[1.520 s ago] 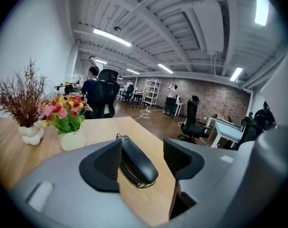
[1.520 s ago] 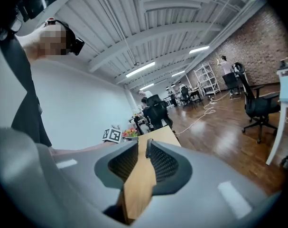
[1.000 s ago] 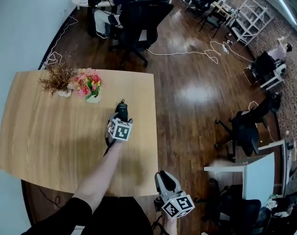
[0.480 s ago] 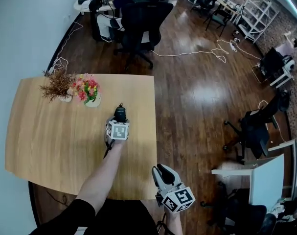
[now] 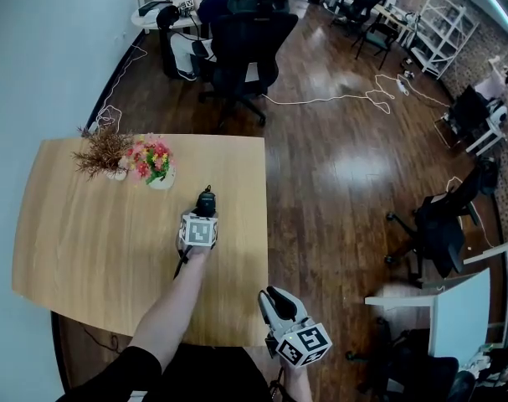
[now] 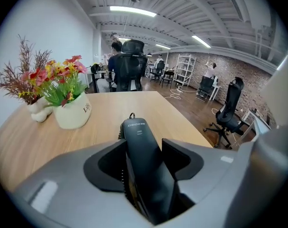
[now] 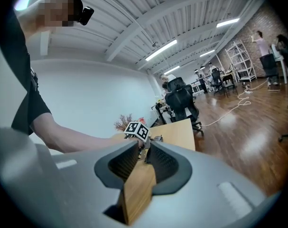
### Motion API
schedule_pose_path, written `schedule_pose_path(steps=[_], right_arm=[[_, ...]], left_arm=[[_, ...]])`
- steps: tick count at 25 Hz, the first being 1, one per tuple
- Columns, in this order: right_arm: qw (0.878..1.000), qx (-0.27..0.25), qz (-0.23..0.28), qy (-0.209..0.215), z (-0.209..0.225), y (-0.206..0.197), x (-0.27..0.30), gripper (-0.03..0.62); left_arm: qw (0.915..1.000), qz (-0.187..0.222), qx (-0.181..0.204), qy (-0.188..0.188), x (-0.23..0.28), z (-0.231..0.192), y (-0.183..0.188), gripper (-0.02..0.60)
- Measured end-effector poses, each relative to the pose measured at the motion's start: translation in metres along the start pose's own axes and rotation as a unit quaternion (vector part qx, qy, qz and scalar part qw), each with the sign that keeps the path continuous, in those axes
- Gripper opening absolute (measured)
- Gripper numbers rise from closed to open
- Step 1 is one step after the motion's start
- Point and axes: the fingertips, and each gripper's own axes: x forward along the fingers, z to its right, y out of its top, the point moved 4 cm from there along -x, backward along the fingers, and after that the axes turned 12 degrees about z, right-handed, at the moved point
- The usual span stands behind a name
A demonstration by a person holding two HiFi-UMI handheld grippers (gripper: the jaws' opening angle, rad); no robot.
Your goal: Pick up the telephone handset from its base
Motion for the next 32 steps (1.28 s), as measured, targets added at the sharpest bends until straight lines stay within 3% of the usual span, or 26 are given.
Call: schedule_pose_path(steps=[6, 15, 16, 17, 21, 22, 23, 26, 28, 32], right_arm=[[1.000, 0.002, 0.001, -0.001, 0.003, -0.001, -0.005, 0.083], [1.000, 0.010, 0.003, -0.001, 0.006, -0.009, -0.011, 0.083], [1.000, 0.010, 0.003, 0.000, 0.006, -0.009, -0.012, 0.083], [1.000, 0.011, 0.003, 0.001, 0.006, -0.010, -0.013, 0.083], [1.000, 0.012, 0.001, 0.002, 0.006, -0.013, -0.013, 0.083], [1.000, 0.012, 0.000, 0.003, 0.005, -0.014, -0.013, 0.083], [1.000, 0.012, -0.001, 0.004, 0.003, -0.015, -0.014, 0.083], [1.000, 0.012, 0.000, 0.006, 0.002, -0.017, -0.015, 0.083], [1.000, 0.014, 0.002, 0.005, 0.003, -0.018, -0.016, 0.083], [1.000, 0.020, 0.002, -0.002, 0.007, -0.022, -0.022, 0.083]], left_arm=[[0.9990, -0.001, 0.037, 0.025, 0.001, 0.002, 0.004, 0.242], [0.9994, 0.023, -0.024, 0.012, -0.013, -0.006, -0.002, 0.230], [0.9991, 0.033, -0.027, 0.010, -0.016, -0.007, 0.001, 0.173], [0.9988, 0.041, -0.026, 0.008, -0.020, -0.009, 0.004, 0.006], [0.9996, 0.026, 0.006, 0.009, -0.023, -0.013, 0.005, 0.003], [0.9997, 0.019, 0.012, 0.010, -0.023, -0.012, 0.002, 0.037], [0.9997, 0.016, 0.017, 0.011, -0.021, -0.010, 0.000, 0.146], [0.9980, 0.028, 0.053, 0.021, -0.016, 0.003, 0.002, 0.318], [0.9970, 0.028, 0.067, 0.027, -0.011, 0.010, 0.004, 0.343], [0.9972, -0.023, 0.059, 0.040, 0.000, 0.012, -0.008, 0.356]])
